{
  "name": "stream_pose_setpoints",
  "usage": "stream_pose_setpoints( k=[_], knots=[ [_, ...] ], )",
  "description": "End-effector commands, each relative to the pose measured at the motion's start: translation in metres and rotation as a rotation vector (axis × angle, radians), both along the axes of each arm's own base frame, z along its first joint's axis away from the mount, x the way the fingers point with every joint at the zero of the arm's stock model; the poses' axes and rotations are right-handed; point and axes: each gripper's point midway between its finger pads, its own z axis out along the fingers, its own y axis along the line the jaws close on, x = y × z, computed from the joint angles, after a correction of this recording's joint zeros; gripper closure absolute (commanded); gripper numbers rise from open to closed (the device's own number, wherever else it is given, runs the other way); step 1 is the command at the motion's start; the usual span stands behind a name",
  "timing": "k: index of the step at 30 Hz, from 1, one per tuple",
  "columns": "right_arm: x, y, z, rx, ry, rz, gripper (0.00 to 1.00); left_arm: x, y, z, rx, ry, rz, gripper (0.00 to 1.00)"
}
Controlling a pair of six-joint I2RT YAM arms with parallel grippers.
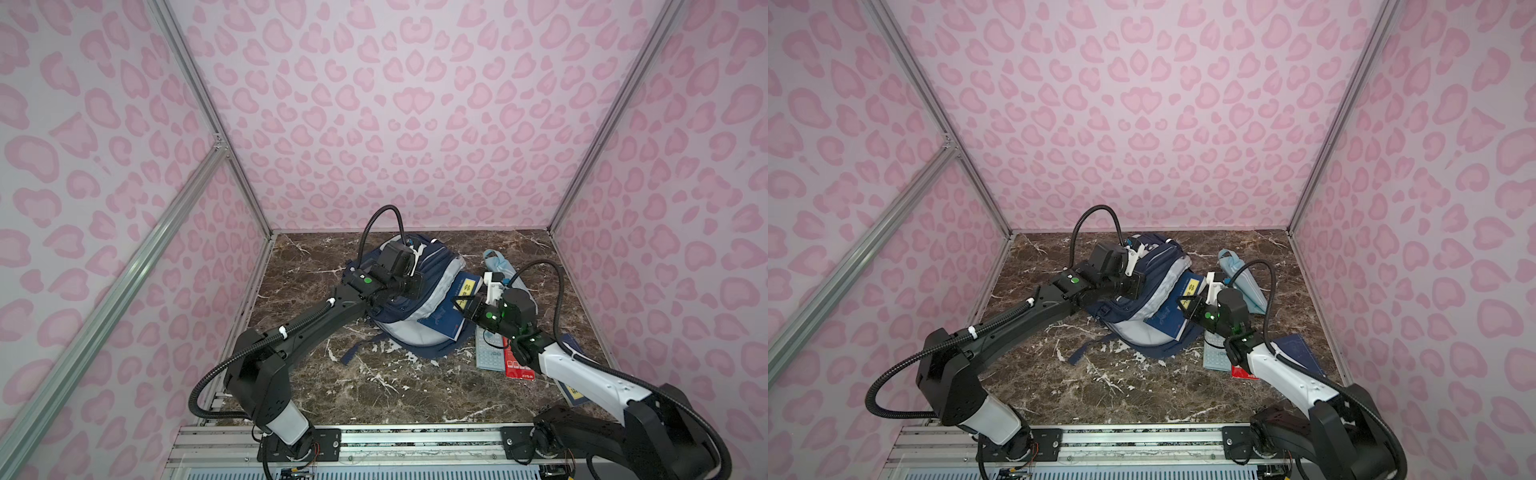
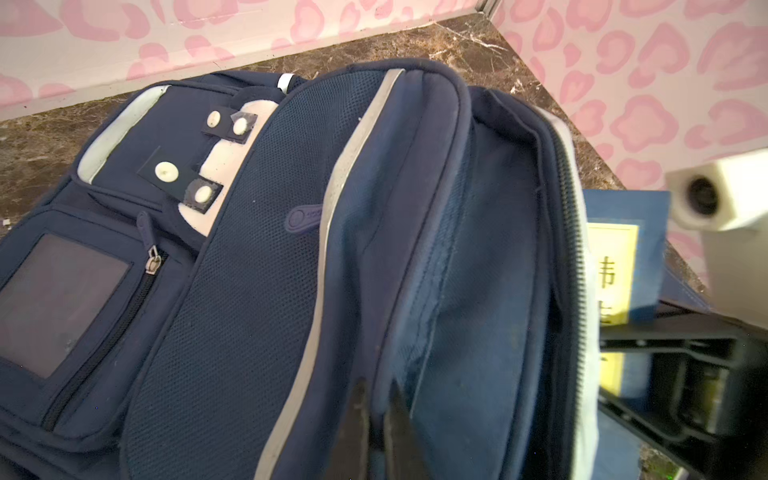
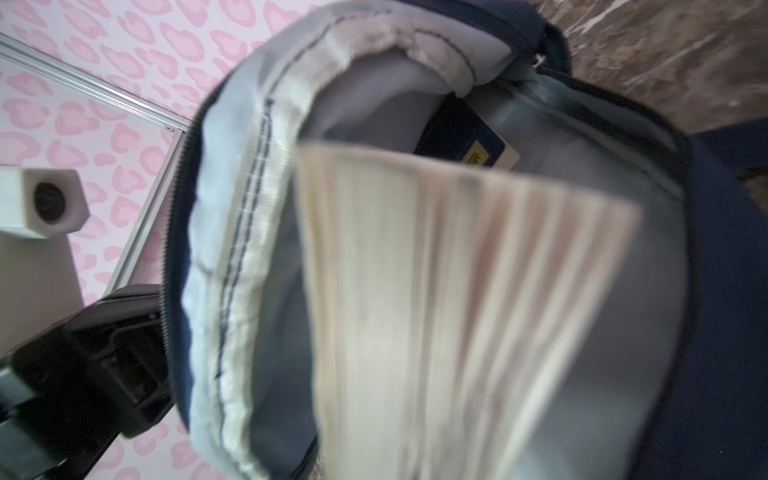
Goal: Pack the student bag
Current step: 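Push the book down inside the bag with the right gripper and release it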
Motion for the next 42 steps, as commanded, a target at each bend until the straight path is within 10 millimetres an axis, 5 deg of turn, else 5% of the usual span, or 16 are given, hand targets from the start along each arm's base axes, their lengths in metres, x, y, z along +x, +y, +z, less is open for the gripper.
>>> stream_pose_setpoints(
  k=[1,10,15,18,21,22,26,31,36,42],
  knots=[
    [0.034,0.011,0.016,0.070,-0.103,-0.088,1.00,0.004,-0.009,0.034,-0.118,-0.046,-0.017,0.97],
    [0.104,0.049,-0.015,0.094,-0.121,-0.206,1.00,-0.011,-0.014,0.067,-0.234,-0.089,-0.093,0.97],
    [0.129,0.057,-0.053,0.148,-0.044,-0.268,1.00,-0.017,-0.008,0.052,-0.218,-0.065,-0.087,0.97],
    [0.130,0.064,-0.073,0.120,-0.010,-0.262,0.94,-0.016,-0.008,0.043,-0.200,-0.054,-0.085,0.97],
    [0.126,0.081,-0.085,0.042,0.024,-0.191,0.61,-0.015,-0.008,0.037,-0.190,-0.050,-0.090,0.97],
    [0.121,0.086,-0.089,0.038,0.033,-0.170,0.56,-0.014,-0.008,0.037,-0.193,-0.049,-0.090,0.97],
    [0.100,0.088,-0.102,-0.025,0.065,-0.116,0.51,-0.010,-0.008,0.039,-0.208,-0.045,-0.083,0.97],
    [0.083,0.072,-0.095,-0.112,0.062,-0.081,0.43,-0.009,-0.009,0.039,-0.203,-0.035,-0.089,0.97],
    [0.080,0.069,-0.103,-0.118,0.087,-0.043,0.45,-0.008,-0.010,0.036,-0.204,-0.025,-0.082,0.97],
    [0.091,0.092,-0.104,-0.071,0.059,-0.010,0.73,-0.010,-0.010,0.034,-0.209,-0.006,-0.086,0.97]
  ],
)
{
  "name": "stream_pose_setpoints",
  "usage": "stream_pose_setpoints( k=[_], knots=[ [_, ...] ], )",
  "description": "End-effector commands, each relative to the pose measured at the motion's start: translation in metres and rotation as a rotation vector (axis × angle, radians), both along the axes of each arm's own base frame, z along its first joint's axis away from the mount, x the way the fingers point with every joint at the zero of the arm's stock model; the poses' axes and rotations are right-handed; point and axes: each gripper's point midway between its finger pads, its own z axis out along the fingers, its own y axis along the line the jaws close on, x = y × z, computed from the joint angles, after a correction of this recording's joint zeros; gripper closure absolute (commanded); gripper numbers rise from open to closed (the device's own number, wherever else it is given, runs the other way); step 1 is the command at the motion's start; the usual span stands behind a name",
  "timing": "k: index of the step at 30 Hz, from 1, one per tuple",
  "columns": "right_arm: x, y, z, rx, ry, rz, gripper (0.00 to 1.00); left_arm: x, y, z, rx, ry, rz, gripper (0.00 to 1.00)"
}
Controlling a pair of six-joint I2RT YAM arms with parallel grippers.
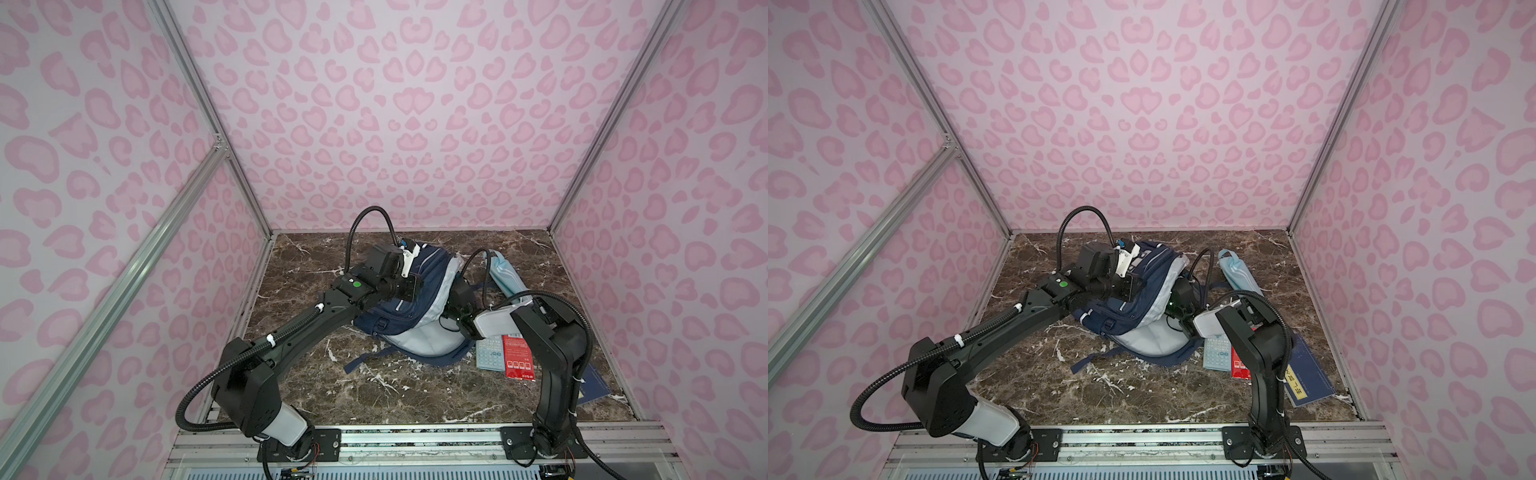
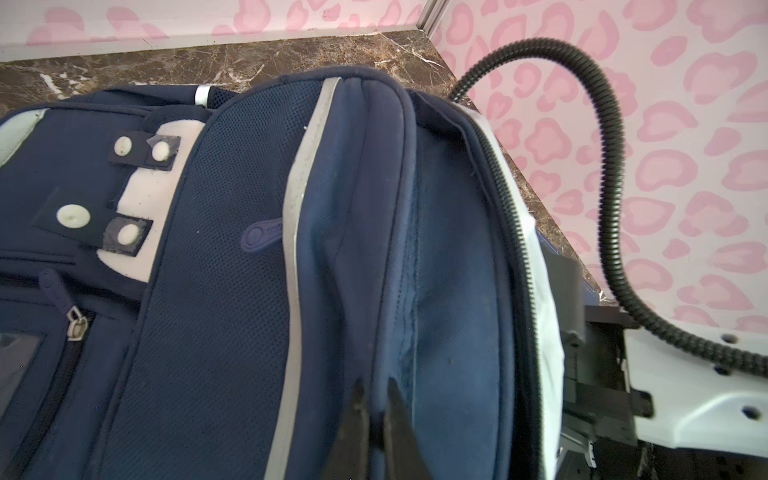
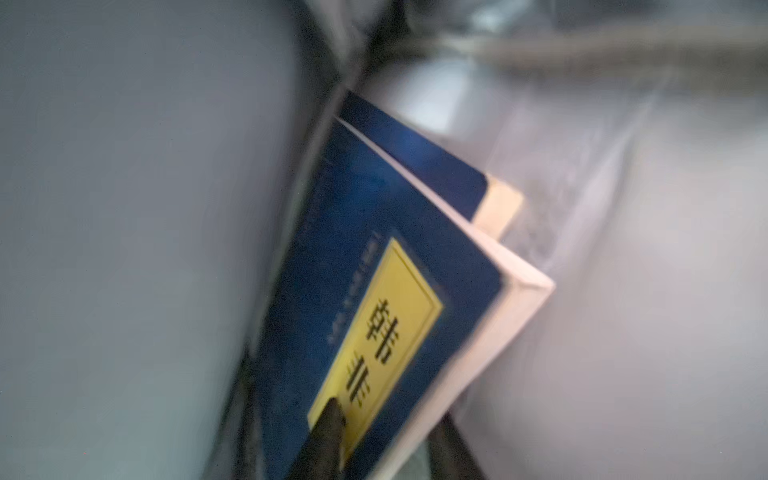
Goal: Pack the student bag
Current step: 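Push the book down inside the bag with the right gripper and release it, then withdraw the right gripper and move it to the blue book near the robot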
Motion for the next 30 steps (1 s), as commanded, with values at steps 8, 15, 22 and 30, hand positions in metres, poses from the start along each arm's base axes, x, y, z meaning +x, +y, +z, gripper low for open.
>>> stream_pose_setpoints(
  k=[8,15,22,30],
  knots=[
    [-0.026,-0.004,0.013,-0.007,-0.023,0.053,0.41,0.019,0.019,-0.017,0.060,-0.039,0.114,0.97],
    [-0.088,-0.050,0.006,-0.124,0.039,0.068,0.34,0.018,0.023,-0.048,0.076,0.004,0.134,0.97],
    [-0.121,-0.082,0.021,-0.277,0.058,0.087,0.36,0.013,0.023,-0.064,0.079,0.035,0.129,0.97],
    [-0.145,-0.133,0.056,-0.497,0.053,0.033,0.20,0.003,0.033,-0.099,0.125,0.077,0.157,0.97]
  ],
)
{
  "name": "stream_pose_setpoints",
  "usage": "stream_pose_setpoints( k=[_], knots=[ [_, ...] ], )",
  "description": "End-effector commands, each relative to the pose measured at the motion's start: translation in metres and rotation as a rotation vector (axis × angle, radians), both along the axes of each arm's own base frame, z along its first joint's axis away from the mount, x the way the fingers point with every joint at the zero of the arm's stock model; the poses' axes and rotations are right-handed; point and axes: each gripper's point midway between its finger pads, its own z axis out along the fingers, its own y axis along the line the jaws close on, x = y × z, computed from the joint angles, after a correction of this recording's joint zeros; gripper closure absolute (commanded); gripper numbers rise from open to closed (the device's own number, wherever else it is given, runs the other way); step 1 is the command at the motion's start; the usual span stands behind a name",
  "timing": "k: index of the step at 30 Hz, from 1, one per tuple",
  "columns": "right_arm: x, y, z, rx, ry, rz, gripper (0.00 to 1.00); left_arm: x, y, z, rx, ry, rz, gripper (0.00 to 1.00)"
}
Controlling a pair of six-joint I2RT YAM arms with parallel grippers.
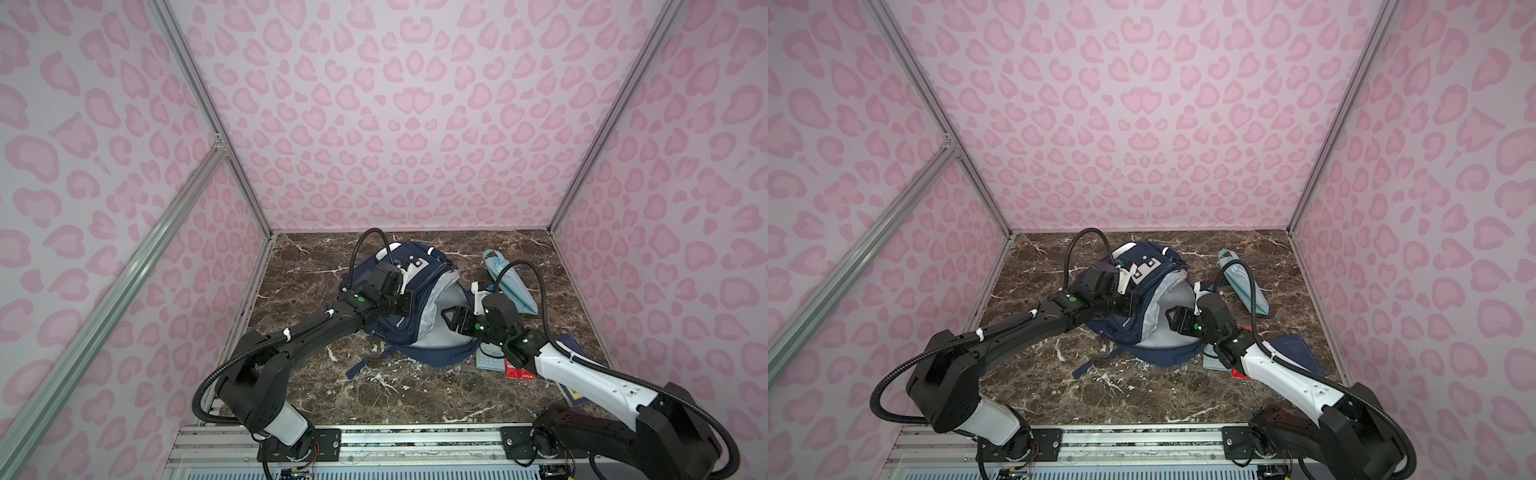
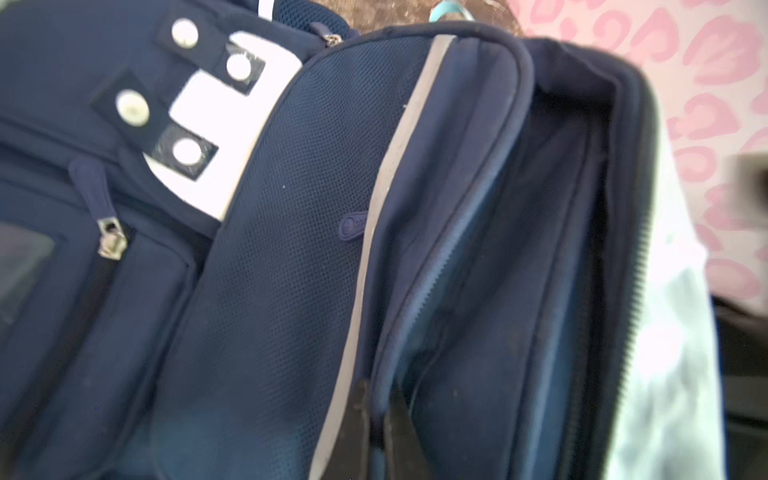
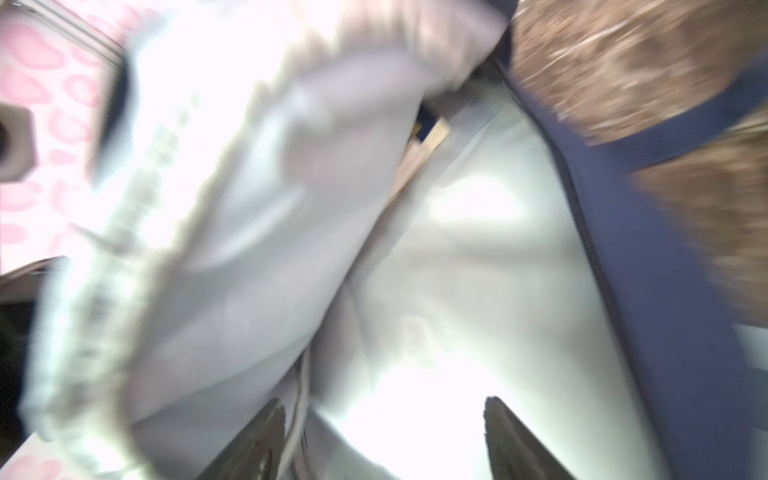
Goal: Pack the student bag
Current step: 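Withdraw the right gripper and move it to the blue book near the robot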
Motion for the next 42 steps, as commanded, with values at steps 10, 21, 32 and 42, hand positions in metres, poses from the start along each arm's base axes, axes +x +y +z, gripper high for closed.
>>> stream_pose_setpoints(
  k=[10,21,32,42],
  knots=[
    [-0.027,-0.079,-0.006,-0.199,0.095,-0.155,0.06,-0.001,0.022,-0.031,0.097,0.010,0.115,0.96],
    [-0.056,-0.212,-0.017,-0.112,0.313,-0.698,0.02,-0.014,0.022,0.012,0.067,-0.051,0.179,0.05],
    [-0.113,-0.281,-0.086,0.047,0.650,-1.062,0.02,-0.024,-0.006,0.041,-0.018,-0.086,0.123,0.06],
    [-0.141,-0.325,-0.086,-0.159,0.592,-1.278,0.02,-0.023,-0.027,0.044,-0.076,-0.070,0.077,0.08]
  ],
)
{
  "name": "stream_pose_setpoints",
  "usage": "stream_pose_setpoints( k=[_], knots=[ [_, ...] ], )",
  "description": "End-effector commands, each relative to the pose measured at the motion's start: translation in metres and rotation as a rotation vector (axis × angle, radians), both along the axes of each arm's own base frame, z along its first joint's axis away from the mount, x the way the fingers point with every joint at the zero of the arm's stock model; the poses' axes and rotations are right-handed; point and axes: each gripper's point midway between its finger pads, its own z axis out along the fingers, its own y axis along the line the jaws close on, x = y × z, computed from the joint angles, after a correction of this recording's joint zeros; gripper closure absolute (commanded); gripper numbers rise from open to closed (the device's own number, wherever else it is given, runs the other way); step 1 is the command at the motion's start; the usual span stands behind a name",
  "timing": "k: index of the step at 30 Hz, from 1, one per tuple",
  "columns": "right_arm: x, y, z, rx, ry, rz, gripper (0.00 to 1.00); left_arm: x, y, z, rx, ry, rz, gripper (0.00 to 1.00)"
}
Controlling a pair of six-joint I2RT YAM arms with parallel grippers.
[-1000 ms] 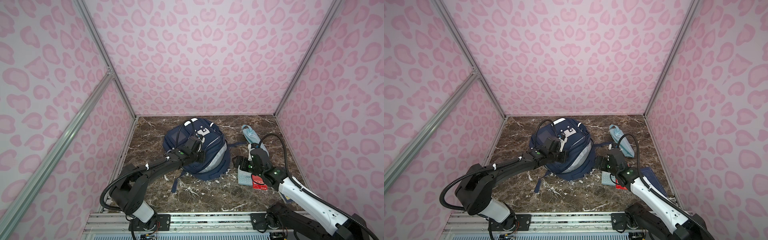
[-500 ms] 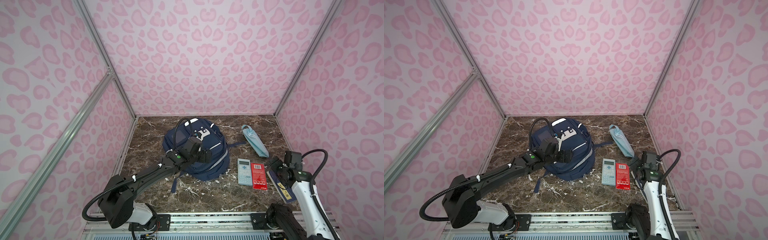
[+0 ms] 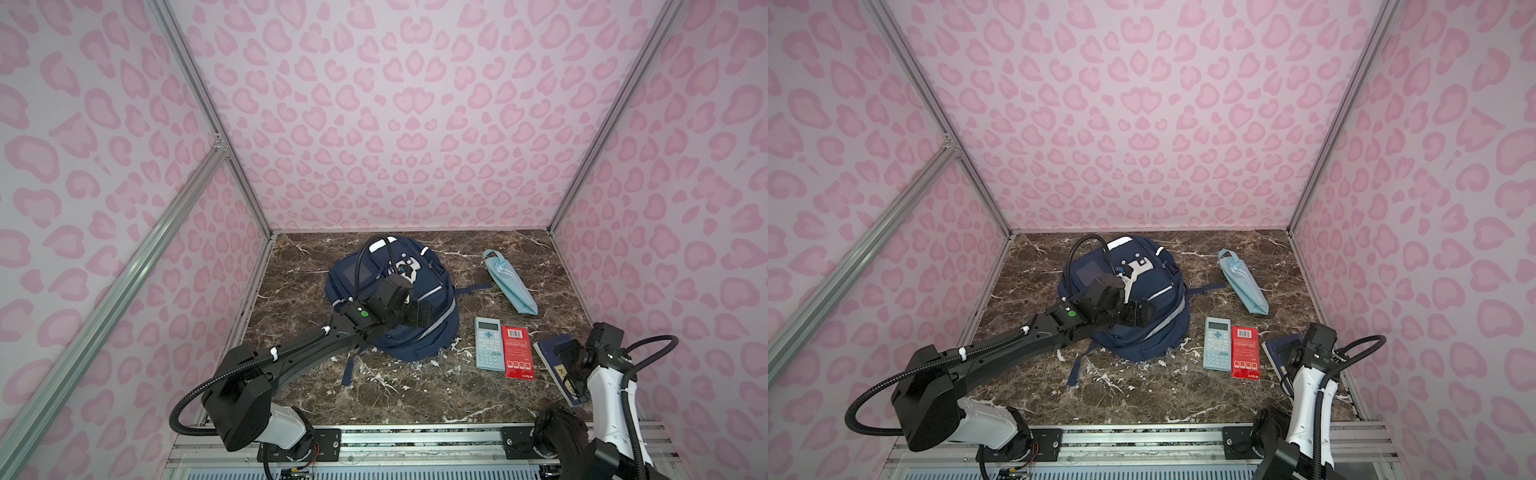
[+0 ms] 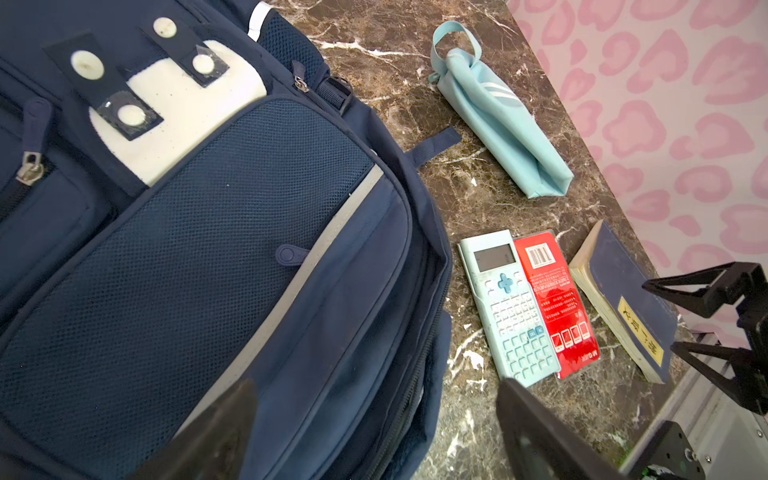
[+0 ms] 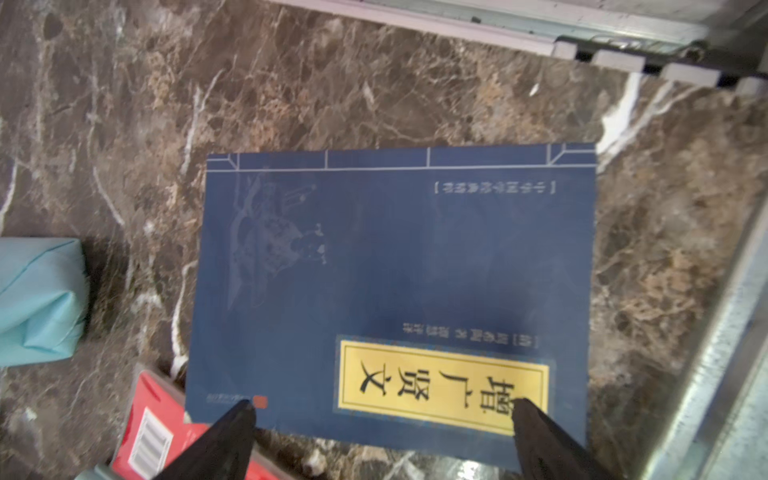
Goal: Pack the student bag
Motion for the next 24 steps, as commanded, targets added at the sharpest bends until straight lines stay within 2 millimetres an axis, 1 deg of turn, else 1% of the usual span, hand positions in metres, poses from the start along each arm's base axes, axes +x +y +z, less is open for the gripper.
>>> stream_pose_setpoints(
  k=[1,3,4,7,12,14,16,20,23,24],
  knots=[
    [-0.013,-0.019,-0.001,-0.088,0.062,-0.073,0.02,0.005,-0.015,0.016,-0.070,-0.024,-0.022,0.08],
    [-0.022,-0.029,0.001,-0.138,0.103,-0.111,0.02,0.005,-0.018,0.017,-0.072,-0.027,-0.030,0.08],
    [-0.026,-0.030,-0.001,-0.130,0.113,-0.133,0.02,0.005,-0.019,0.018,-0.074,-0.027,-0.033,0.08],
    [-0.028,-0.032,-0.008,-0.115,0.110,-0.155,0.02,0.004,-0.019,0.018,-0.080,-0.032,-0.038,0.08],
    [-0.018,-0.034,-0.011,-0.114,0.063,-0.141,0.02,0.000,-0.022,0.014,-0.081,-0.024,-0.063,0.08],
    [-0.018,-0.033,-0.014,-0.109,0.064,-0.139,0.02,0.000,-0.021,0.012,-0.084,-0.023,-0.061,0.08],
    [-0.018,-0.030,-0.022,-0.091,0.064,-0.130,0.02,0.000,-0.022,0.011,-0.092,-0.022,-0.062,0.08],
    [-0.019,-0.019,-0.043,-0.023,0.083,-0.115,0.02,-0.002,-0.020,0.011,-0.094,-0.018,-0.060,0.08],
    [-0.009,-0.013,-0.047,0.007,0.055,-0.058,0.02,-0.002,-0.017,0.011,-0.082,-0.027,-0.050,0.08],
    [-0.005,-0.010,-0.048,0.018,0.035,-0.042,0.04,-0.001,-0.016,0.012,-0.082,-0.027,-0.048,0.08]
  ],
)
